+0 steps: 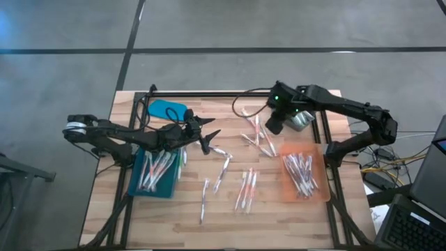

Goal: Pick & Place Toothbrushes
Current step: Put the orange toothbrush into the blue bin

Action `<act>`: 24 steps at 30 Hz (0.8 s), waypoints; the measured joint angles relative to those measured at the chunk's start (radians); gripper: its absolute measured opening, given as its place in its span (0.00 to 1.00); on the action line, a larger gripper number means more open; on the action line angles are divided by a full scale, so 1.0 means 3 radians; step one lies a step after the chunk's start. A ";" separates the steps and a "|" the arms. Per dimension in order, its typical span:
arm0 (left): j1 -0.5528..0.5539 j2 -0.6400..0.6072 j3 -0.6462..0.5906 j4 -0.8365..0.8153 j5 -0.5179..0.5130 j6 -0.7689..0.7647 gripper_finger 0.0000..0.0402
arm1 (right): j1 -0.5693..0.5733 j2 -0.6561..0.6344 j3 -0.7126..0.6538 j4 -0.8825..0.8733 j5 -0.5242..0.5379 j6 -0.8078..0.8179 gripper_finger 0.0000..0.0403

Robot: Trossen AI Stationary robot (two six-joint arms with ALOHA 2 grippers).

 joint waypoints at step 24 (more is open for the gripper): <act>0.0000 0.0000 0.0000 -0.0001 0.0000 0.0000 0.61 | 0.0606 0.0006 -0.0723 0.1024 0.0027 0.0292 0.32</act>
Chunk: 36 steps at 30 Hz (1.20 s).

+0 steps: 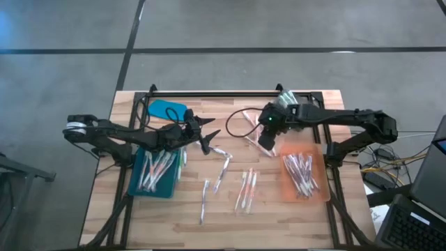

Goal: Pick & Place Toothbrushes
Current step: Put the orange toothbrush into the blue bin

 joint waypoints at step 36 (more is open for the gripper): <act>0.0001 0.0003 0.0000 -0.0001 0.0000 -0.0028 0.61 | 0.0296 0.0741 -0.1009 0.1195 -0.0028 0.0232 0.32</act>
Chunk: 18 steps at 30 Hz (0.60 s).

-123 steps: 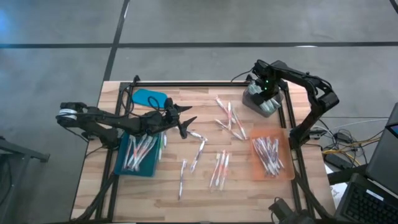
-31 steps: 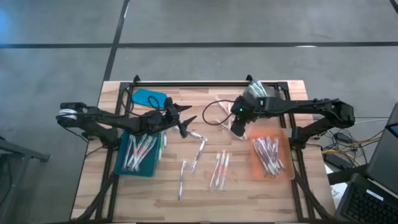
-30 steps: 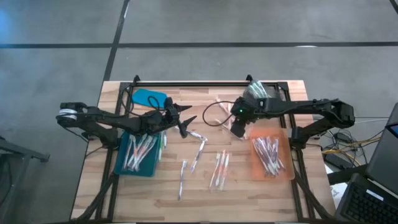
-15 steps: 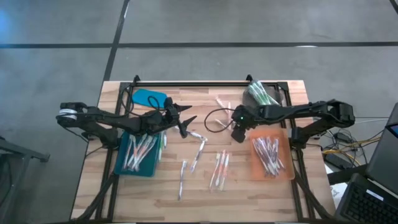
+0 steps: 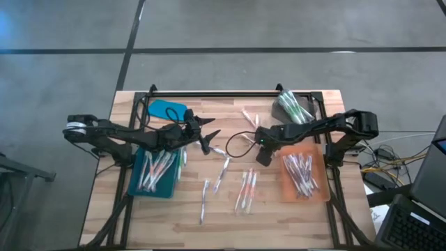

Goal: Pick & Place Toothbrushes
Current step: Put the orange toothbrush into the blue bin

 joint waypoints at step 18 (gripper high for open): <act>-0.0001 0.0000 -0.0004 0.0000 0.0000 0.0001 0.61 | 0.0001 0.0029 0.0011 0.0013 -0.0014 0.0000 0.12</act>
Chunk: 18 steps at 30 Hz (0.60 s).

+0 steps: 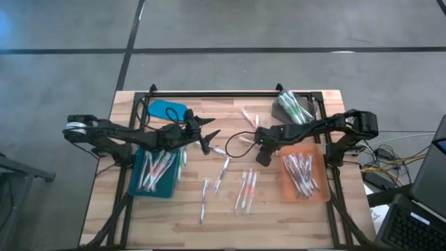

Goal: Pick & Place Toothbrushes
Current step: Put the orange toothbrush into the blue bin

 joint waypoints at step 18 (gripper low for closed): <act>0.0001 0.0000 -0.0001 0.0000 0.0000 0.0000 0.61 | -0.0004 0.0010 0.0000 0.0089 -0.0539 -0.0001 0.05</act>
